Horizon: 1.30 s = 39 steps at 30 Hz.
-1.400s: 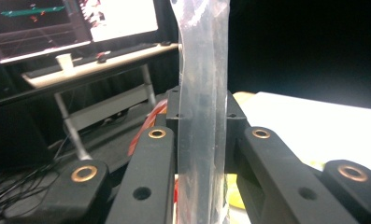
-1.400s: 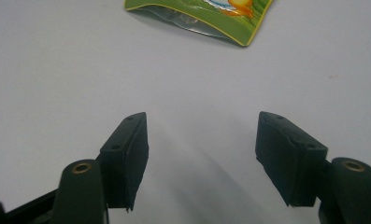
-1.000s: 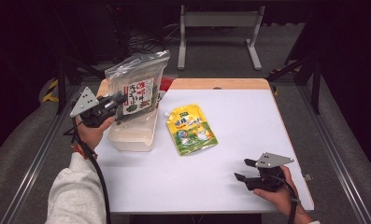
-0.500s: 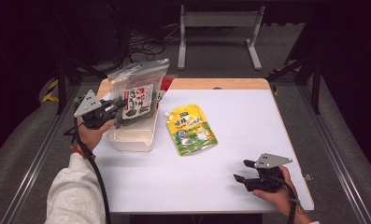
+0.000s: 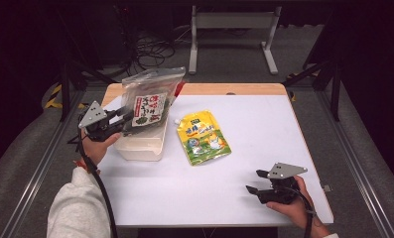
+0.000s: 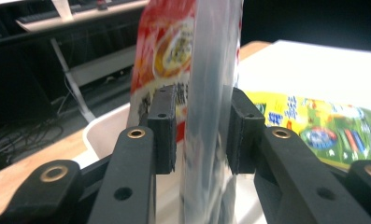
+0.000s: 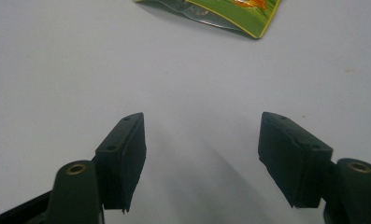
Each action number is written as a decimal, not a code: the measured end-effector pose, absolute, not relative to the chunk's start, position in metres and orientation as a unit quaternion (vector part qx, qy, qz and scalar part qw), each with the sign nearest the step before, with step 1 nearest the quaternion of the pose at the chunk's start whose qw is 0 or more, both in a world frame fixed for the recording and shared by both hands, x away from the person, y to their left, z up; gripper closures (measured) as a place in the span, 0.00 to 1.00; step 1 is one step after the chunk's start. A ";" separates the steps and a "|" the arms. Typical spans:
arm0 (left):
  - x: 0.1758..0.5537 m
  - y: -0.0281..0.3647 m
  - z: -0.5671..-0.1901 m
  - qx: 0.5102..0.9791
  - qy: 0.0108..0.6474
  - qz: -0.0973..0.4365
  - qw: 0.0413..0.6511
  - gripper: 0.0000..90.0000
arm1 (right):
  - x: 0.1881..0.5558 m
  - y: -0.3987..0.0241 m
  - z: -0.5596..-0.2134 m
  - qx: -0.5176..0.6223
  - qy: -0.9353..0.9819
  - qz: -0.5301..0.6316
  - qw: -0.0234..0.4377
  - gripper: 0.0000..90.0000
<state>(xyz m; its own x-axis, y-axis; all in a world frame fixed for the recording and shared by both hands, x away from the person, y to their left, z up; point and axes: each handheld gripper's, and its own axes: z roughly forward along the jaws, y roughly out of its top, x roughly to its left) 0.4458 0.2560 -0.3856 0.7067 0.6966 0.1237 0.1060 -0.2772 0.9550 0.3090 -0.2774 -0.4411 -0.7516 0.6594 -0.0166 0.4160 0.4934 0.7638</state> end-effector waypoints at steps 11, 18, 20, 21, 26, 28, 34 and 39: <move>0.431 0.264 -0.402 0.798 0.277 0.267 0.464 0.78 | 0.315 -0.271 -0.440 0.303 0.854 0.396 0.147 0.34; 0.434 0.261 -0.404 0.789 0.284 0.289 0.462 0.82 | 0.317 -0.266 -0.440 0.299 0.856 0.398 0.142 0.34; 0.434 0.260 -0.403 0.787 0.282 0.295 0.463 0.82 | 0.318 -0.266 -0.441 0.299 0.856 0.398 0.140 0.34; 0.434 0.259 -0.403 0.786 0.279 0.296 0.465 0.82 | 0.317 -0.266 -0.441 0.299 0.856 0.397 0.138 0.34; 0.437 0.253 -0.403 0.786 0.263 0.303 0.471 0.83 | 0.317 -0.266 -0.442 0.301 0.856 0.397 0.135 0.34; 0.438 0.251 -0.403 0.788 0.262 0.302 0.469 0.83 | 0.317 -0.266 -0.442 0.302 0.856 0.398 0.134 0.34; 0.440 0.249 -0.405 0.799 0.257 0.300 0.454 0.84 | 0.315 -0.267 -0.445 0.305 0.856 0.397 0.127 0.33; 0.441 0.250 -0.406 0.807 0.256 0.297 0.442 0.84 | 0.315 -0.267 -0.446 0.306 0.857 0.395 0.124 0.33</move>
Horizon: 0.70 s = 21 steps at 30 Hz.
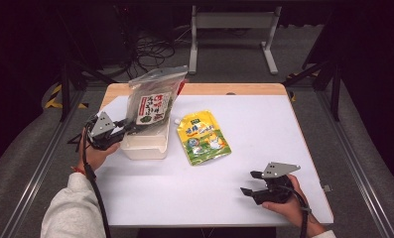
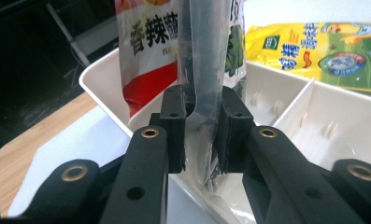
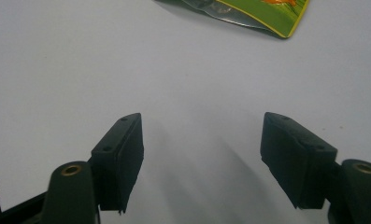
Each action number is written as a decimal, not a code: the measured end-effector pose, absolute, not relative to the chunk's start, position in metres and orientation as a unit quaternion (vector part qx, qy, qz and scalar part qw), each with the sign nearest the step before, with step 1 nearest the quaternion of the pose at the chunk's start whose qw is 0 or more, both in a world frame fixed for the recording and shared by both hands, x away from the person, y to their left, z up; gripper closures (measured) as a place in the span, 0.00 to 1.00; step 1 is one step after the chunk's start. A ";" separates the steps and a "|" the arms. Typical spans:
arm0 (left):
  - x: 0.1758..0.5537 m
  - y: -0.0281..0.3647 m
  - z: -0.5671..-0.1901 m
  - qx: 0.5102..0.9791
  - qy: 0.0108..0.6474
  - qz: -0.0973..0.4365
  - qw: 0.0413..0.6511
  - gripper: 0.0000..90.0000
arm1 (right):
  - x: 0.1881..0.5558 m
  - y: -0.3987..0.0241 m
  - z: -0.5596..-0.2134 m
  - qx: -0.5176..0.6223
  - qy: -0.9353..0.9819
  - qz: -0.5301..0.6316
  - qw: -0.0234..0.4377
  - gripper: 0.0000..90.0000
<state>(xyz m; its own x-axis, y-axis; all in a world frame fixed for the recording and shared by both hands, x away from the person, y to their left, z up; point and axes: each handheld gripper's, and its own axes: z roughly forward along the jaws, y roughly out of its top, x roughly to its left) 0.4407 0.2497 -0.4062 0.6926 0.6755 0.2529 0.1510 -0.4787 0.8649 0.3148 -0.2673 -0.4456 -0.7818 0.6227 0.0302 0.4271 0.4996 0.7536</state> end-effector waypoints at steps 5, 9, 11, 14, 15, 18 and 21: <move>0.440 0.250 -0.407 0.811 0.260 0.290 0.437 0.85 | 0.316 -0.268 -0.447 0.310 0.856 0.396 0.118 0.33; 0.440 0.252 -0.410 0.806 0.270 0.286 0.442 0.85 | 0.316 -0.266 -0.447 0.308 0.859 0.393 0.116 0.33; 0.440 0.252 -0.411 0.805 0.270 0.283 0.447 0.85 | 0.317 -0.266 -0.448 0.307 0.860 0.392 0.116 0.32; 0.440 0.253 -0.412 0.800 0.275 0.280 0.453 0.85 | 0.317 -0.266 -0.447 0.309 0.859 0.392 0.115 0.32; 0.440 0.253 -0.411 0.801 0.275 0.284 0.450 0.84 | 0.317 -0.266 -0.447 0.308 0.859 0.393 0.116 0.32; 0.439 0.251 -0.409 0.795 0.281 0.281 0.458 0.83 | 0.317 -0.267 -0.446 0.307 0.857 0.396 0.118 0.32; 0.438 0.248 -0.407 0.794 0.279 0.290 0.456 0.77 | 0.317 -0.268 -0.444 0.308 0.856 0.398 0.122 0.32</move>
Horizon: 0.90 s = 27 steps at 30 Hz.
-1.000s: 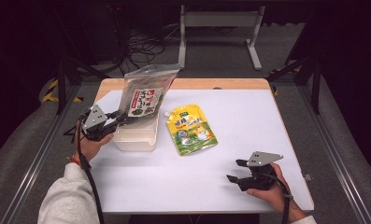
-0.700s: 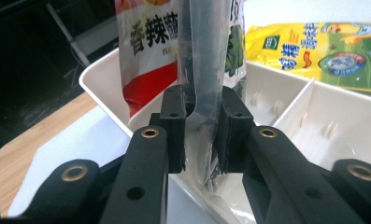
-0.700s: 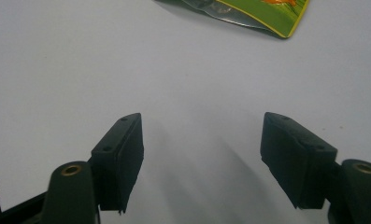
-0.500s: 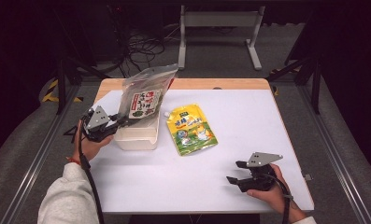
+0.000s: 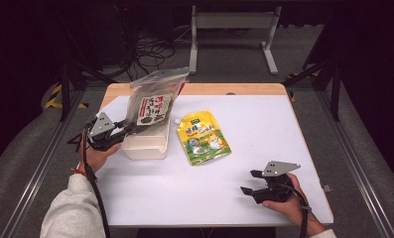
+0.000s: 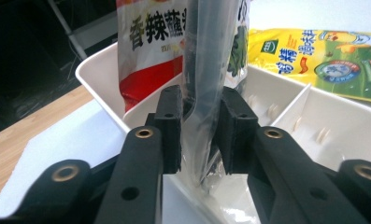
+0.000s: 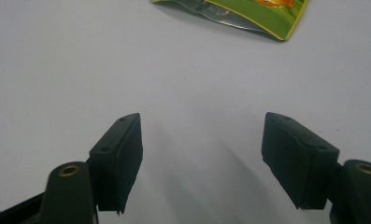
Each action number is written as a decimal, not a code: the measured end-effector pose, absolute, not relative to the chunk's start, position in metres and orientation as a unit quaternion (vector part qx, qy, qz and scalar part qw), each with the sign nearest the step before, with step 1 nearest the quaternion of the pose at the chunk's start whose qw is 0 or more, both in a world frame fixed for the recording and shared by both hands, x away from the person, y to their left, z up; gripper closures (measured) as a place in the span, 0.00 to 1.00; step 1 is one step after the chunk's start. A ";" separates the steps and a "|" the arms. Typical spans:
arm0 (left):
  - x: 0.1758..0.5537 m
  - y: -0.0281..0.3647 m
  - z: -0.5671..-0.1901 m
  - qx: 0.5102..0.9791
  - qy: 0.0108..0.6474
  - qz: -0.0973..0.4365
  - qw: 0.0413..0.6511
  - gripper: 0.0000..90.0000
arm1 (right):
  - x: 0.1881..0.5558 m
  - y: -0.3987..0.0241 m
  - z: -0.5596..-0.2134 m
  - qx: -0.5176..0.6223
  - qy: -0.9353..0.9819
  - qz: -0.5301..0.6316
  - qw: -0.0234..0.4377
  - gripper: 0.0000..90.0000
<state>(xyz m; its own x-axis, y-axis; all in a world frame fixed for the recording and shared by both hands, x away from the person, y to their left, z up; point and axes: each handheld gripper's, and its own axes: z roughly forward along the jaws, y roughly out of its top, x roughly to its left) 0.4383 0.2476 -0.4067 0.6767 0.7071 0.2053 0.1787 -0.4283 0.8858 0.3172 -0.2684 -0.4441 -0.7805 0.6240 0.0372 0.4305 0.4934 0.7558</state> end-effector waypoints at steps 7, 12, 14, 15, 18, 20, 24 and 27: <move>0.438 0.234 -0.392 0.768 0.281 0.297 0.493 0.60 | 0.316 -0.270 -0.444 0.311 0.854 0.398 0.124 0.32; 0.441 0.228 -0.384 0.754 0.279 0.292 0.518 0.83 | 0.315 -0.271 -0.446 0.314 0.854 0.396 0.123 0.32; 0.443 0.230 -0.384 0.759 0.278 0.292 0.511 0.86 | 0.315 -0.271 -0.446 0.315 0.854 0.395 0.124 0.32; 0.443 0.230 -0.384 0.759 0.278 0.292 0.511 0.87 | 0.315 -0.271 -0.446 0.315 0.854 0.395 0.124 0.32; 0.443 0.235 -0.387 0.759 0.274 0.287 0.516 0.88 | 0.314 -0.272 -0.446 0.317 0.854 0.395 0.123 0.32; 0.443 0.235 -0.388 0.760 0.270 0.288 0.517 0.88 | 0.314 -0.272 -0.447 0.318 0.854 0.394 0.123 0.32; 0.443 0.237 -0.390 0.757 0.270 0.288 0.521 0.88 | 0.313 -0.271 -0.446 0.316 0.854 0.394 0.124 0.32; 0.444 0.237 -0.391 0.752 0.276 0.283 0.528 0.88 | 0.314 -0.271 -0.446 0.318 0.853 0.394 0.128 0.33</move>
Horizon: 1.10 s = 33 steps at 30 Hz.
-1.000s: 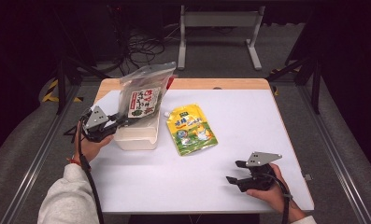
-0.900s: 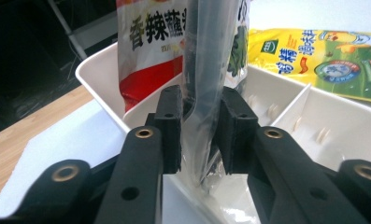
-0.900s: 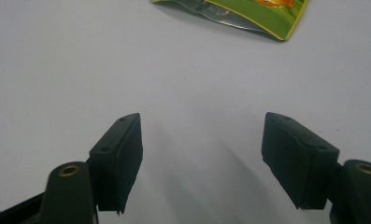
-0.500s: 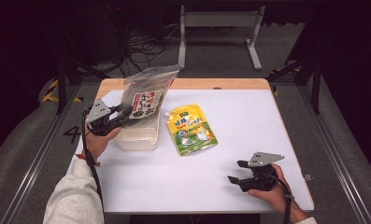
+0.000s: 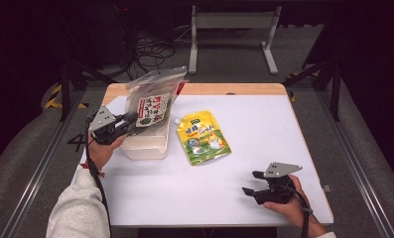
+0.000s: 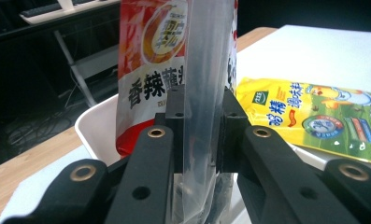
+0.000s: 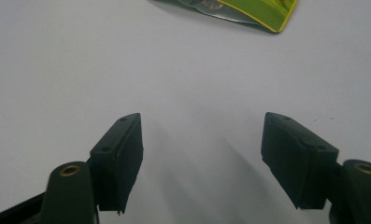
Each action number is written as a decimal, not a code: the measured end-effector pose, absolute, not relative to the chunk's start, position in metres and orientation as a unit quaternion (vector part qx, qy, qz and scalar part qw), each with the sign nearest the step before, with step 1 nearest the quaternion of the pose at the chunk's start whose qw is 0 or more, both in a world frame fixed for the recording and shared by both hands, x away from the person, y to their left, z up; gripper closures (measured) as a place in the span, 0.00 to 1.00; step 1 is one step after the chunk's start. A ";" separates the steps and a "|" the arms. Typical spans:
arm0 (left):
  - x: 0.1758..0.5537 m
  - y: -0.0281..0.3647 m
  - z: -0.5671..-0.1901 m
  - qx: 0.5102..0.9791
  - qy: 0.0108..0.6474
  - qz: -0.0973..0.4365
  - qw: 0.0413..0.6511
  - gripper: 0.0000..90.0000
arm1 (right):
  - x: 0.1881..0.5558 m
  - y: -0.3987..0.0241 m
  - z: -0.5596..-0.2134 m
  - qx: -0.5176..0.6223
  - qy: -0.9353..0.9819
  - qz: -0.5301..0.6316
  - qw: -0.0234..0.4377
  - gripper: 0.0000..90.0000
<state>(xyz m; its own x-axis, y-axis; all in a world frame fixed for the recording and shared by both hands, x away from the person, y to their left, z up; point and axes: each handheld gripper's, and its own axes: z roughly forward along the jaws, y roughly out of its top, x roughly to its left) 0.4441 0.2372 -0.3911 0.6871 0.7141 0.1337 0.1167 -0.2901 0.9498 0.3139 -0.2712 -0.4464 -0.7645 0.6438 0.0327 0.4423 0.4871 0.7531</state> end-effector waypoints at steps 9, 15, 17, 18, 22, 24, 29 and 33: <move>0.440 0.234 -0.390 0.739 0.296 0.270 0.541 0.78 | 0.324 -0.267 -0.443 0.328 0.840 0.408 0.143 0.40; 0.433 0.237 -0.386 0.729 0.304 0.276 0.547 0.68 | 0.334 -0.260 -0.441 0.325 0.839 0.407 0.159 0.46; 0.430 0.239 -0.384 0.727 0.307 0.280 0.546 0.66 | 0.337 -0.260 -0.441 0.326 0.838 0.406 0.165 0.49; 0.428 0.240 -0.382 0.727 0.311 0.283 0.542 0.64 | 0.339 -0.260 -0.440 0.326 0.837 0.406 0.167 0.49; 0.418 0.244 -0.378 0.723 0.312 0.292 0.543 0.60 | 0.346 -0.261 -0.439 0.328 0.833 0.409 0.177 0.55; 0.410 0.246 -0.373 0.725 0.312 0.298 0.537 0.58 | 0.348 -0.261 -0.439 0.328 0.832 0.409 0.180 0.56; 0.388 0.246 -0.367 0.724 0.310 0.305 0.535 0.54 | 0.356 -0.258 -0.438 0.329 0.832 0.404 0.191 0.56; 0.372 0.241 -0.368 0.734 0.301 0.305 0.526 0.51 | 0.361 -0.253 -0.438 0.326 0.835 0.397 0.198 0.56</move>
<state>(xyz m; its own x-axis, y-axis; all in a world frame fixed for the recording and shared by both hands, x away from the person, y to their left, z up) 0.3720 0.2411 -0.3680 0.6323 0.7635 0.1318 0.1206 -0.2650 0.9567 0.3609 -0.2532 -0.4382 -0.7083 0.7023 -0.0717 0.3878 0.4719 0.7918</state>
